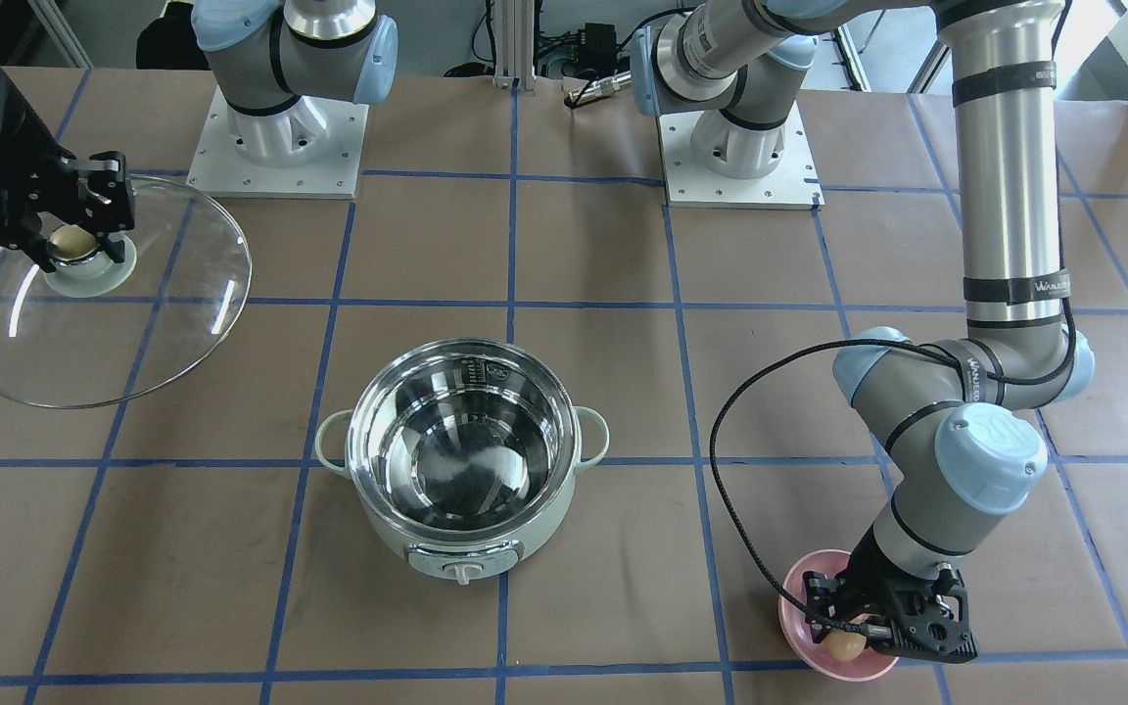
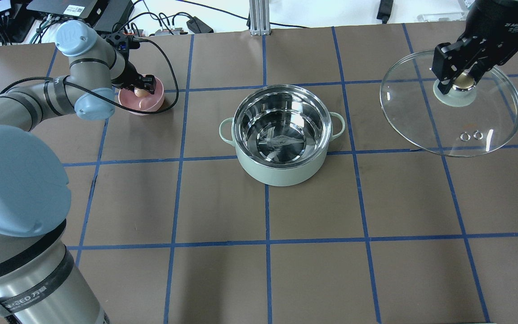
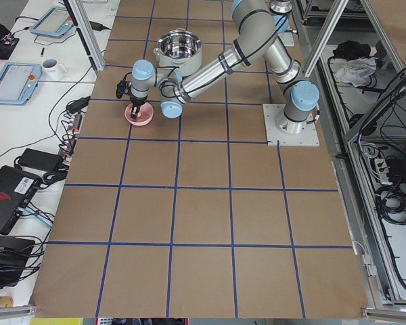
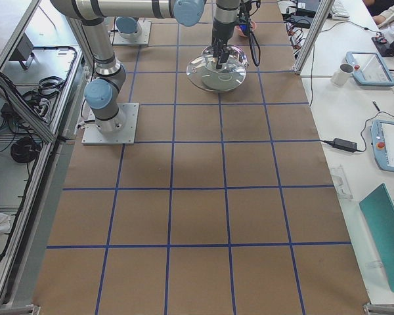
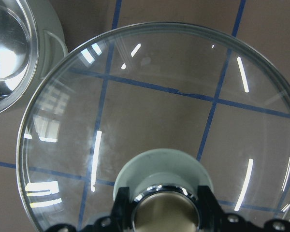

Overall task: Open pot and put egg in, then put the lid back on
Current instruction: 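Carry the brown egg over the pot with the left gripper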

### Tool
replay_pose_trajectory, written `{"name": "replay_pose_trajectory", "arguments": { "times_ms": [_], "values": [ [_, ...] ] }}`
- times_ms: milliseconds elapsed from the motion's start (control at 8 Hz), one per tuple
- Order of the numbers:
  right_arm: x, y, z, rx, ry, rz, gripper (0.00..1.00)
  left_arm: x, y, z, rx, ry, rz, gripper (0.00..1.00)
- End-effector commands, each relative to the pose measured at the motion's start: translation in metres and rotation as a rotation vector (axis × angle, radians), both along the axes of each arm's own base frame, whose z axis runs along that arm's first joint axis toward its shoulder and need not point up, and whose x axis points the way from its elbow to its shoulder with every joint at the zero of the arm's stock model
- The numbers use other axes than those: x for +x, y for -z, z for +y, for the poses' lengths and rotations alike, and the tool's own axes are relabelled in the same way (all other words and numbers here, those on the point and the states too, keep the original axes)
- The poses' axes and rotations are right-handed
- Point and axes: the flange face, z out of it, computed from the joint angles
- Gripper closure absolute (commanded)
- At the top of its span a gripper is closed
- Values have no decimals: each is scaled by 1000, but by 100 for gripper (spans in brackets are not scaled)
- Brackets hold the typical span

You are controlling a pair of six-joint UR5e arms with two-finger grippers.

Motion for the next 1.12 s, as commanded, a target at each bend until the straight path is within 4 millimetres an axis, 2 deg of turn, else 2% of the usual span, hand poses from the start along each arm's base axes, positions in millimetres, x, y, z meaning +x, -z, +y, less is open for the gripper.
{"name": "replay_pose_trajectory", "arguments": {
  "times_ms": [0,125,375,500,750,1000],
  "values": [
    [0,0,0,1,0,0,100,-22,-57,28,38,4,8,77],
    [0,0,0,0,0,0,100,-44,-90,47,59,-29,28,77],
    [0,0,0,2,-14,-2,100,-113,-156,88,101,-83,70,76],
    [-1,0,0,2,-15,-2,100,-155,-169,103,104,-130,100,76],
    [-1,0,0,2,-15,-2,100,-263,-160,140,143,-165,110,76],
    [-1,0,0,2,-17,-1,100,-331,-132,165,186,-209,116,77]
  ]
}}
